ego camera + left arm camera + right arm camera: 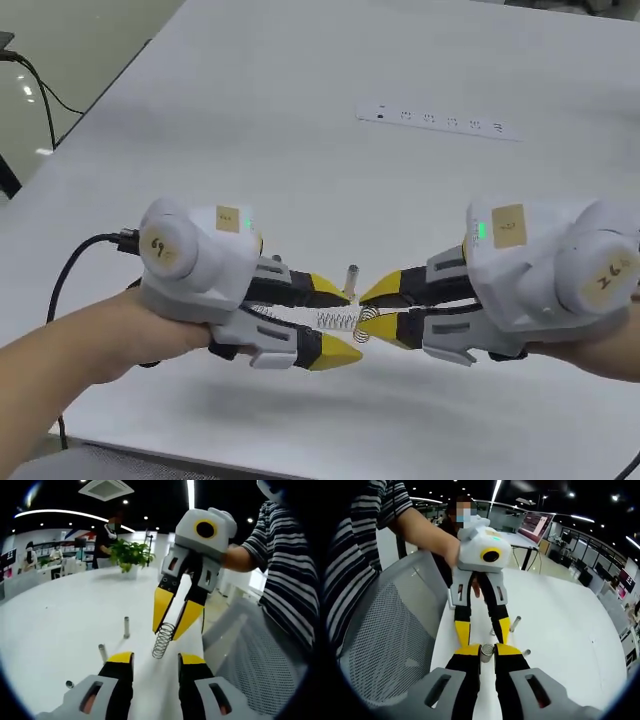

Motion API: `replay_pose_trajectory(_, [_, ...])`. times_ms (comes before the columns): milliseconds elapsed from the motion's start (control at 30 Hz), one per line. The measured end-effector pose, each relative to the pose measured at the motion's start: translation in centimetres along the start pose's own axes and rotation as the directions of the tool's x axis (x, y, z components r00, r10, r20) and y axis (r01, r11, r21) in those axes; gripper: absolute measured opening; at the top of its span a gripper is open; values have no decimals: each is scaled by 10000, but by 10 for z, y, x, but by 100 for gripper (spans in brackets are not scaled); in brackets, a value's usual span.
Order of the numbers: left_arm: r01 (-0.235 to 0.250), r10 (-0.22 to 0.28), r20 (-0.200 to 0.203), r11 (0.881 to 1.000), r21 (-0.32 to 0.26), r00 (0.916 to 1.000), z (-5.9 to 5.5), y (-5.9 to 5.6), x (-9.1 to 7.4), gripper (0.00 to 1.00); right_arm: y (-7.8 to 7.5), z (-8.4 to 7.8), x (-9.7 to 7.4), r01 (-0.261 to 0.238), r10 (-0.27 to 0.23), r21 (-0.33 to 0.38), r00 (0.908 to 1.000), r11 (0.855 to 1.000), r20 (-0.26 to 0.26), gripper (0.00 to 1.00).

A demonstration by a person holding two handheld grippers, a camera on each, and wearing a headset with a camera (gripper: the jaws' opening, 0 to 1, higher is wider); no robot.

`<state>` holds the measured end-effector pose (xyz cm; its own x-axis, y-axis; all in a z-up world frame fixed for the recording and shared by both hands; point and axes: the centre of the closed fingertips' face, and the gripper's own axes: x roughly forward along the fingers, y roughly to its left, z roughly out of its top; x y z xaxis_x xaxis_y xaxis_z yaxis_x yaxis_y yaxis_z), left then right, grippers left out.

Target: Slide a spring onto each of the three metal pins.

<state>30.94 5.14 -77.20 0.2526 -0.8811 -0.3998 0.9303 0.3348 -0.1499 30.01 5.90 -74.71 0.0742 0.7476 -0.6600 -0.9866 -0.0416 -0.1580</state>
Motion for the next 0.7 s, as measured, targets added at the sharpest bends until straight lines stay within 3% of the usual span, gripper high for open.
replay_pose_trajectory(500, [-388,394,82,9974,-606,9992,-12,2,-25,44,-11,-7,-1,393,-393,-44,9991,9992,-137,7])
replay_pose_trajectory(700, [-577,570,-99,9951,-806,9983,-20,6,-35,47,-16,-9,-3,550,-551,-97,9983,9984,-165,7])
